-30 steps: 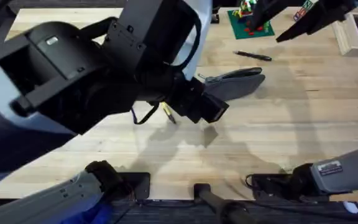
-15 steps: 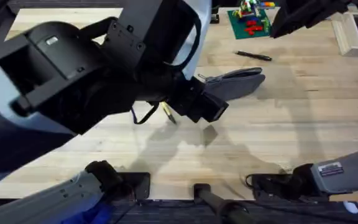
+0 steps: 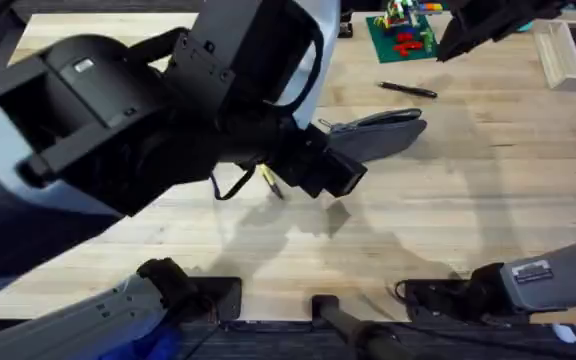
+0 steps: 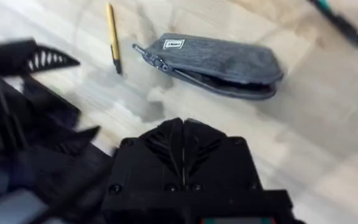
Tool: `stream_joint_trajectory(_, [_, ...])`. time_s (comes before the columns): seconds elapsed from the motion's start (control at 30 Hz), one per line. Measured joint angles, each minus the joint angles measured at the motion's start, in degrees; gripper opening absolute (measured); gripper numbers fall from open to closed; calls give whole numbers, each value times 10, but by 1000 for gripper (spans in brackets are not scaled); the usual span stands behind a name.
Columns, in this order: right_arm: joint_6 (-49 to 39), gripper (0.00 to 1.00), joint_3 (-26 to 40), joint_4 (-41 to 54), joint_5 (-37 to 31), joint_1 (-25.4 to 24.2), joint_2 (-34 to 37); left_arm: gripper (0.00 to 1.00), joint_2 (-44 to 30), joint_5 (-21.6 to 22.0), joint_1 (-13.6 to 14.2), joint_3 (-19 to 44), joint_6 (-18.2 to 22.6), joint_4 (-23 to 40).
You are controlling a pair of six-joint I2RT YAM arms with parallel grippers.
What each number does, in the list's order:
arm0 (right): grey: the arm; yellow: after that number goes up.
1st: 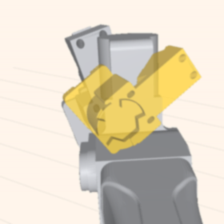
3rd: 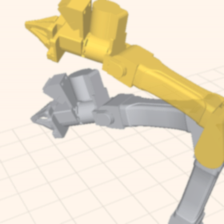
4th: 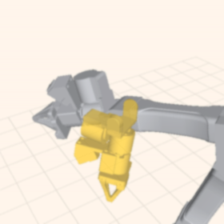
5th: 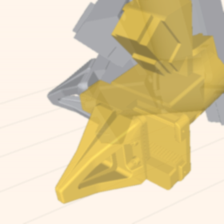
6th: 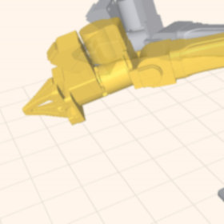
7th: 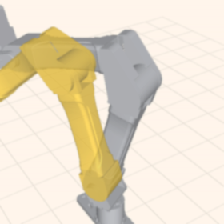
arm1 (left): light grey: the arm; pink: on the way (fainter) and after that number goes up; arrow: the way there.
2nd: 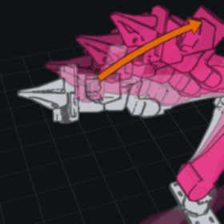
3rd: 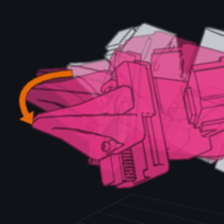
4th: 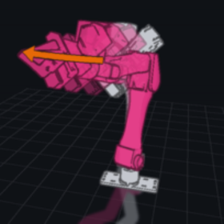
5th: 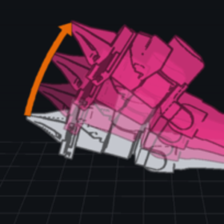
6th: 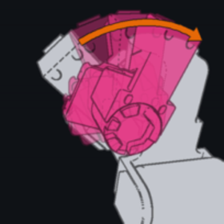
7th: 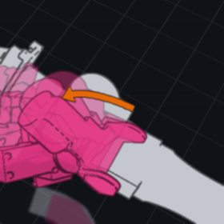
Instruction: Unzip the bag, pick up the pens from the table one at a time and place them inside, then zip the bag closed.
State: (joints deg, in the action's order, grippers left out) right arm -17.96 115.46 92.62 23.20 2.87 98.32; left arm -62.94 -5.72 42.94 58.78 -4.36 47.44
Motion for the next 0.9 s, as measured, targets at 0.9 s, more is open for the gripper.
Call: stream_joint_trajectory(0.9, [-684, 33, 0, -43, -12, 69, 76, 995, 0, 0, 0, 0, 0, 1])
